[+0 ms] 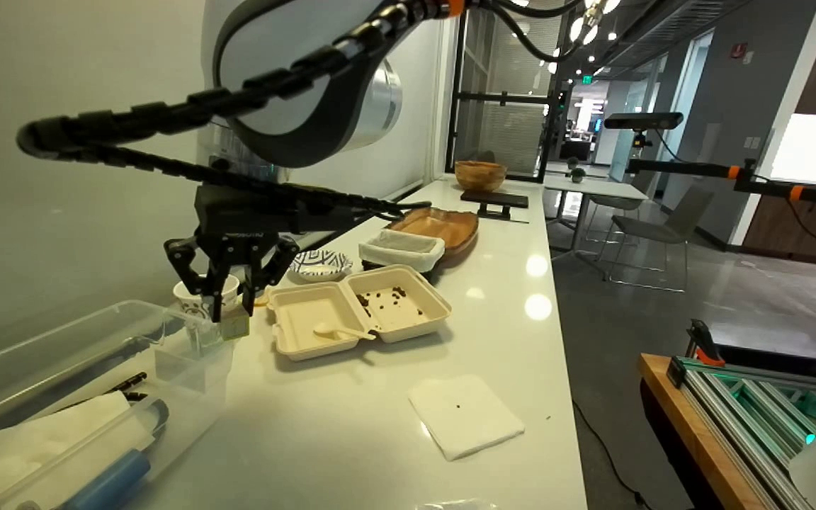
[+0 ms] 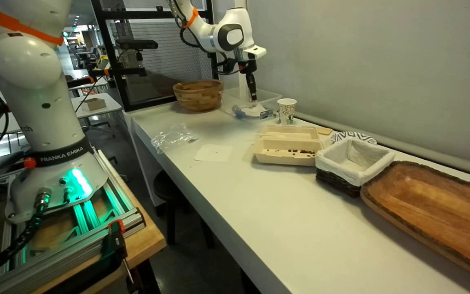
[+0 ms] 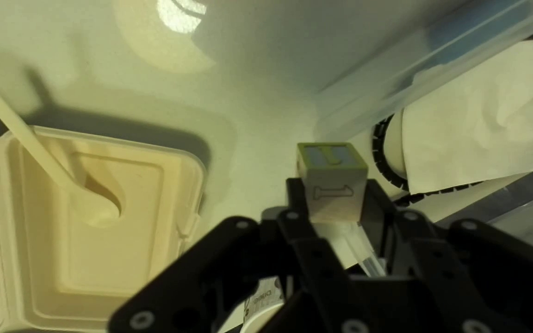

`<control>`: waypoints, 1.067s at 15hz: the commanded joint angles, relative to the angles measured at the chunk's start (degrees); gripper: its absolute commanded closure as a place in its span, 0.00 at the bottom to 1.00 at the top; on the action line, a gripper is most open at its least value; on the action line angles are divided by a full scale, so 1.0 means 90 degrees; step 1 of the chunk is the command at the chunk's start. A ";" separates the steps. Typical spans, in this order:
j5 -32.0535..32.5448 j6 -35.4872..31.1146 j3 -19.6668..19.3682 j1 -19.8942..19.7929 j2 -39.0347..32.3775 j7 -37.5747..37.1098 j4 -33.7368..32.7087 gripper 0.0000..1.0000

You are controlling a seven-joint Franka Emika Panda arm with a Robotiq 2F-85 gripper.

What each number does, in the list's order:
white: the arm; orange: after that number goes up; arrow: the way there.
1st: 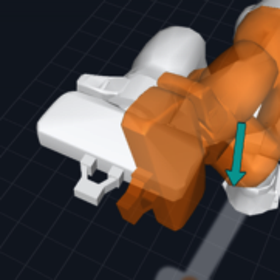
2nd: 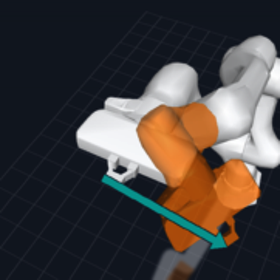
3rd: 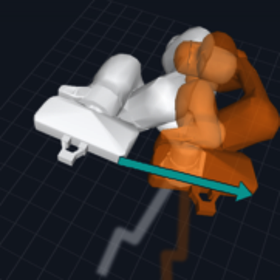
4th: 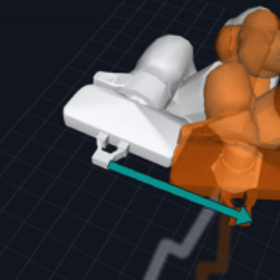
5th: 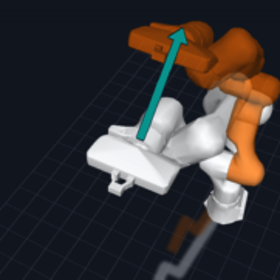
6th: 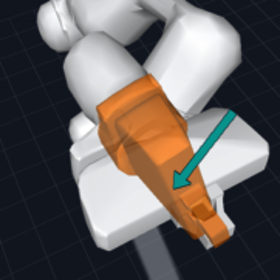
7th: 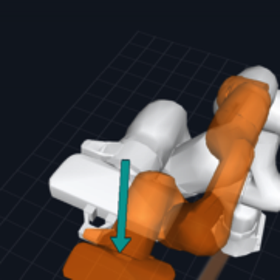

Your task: Put the cube on the container

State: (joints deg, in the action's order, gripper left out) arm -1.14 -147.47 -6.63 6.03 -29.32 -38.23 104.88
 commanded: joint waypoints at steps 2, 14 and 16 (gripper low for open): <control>-0.0193 0.0134 0.0053 -0.0049 -0.0148 0.0056 -0.0182 0.91; -0.0395 0.0153 0.0118 -0.0077 -0.0224 0.0096 -0.0268 0.00; -0.0422 0.0317 0.0170 -0.0077 -0.0034 0.0166 -0.0190 0.00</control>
State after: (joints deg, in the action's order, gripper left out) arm -3.22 -147.44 -6.17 5.86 -30.56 -38.23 103.65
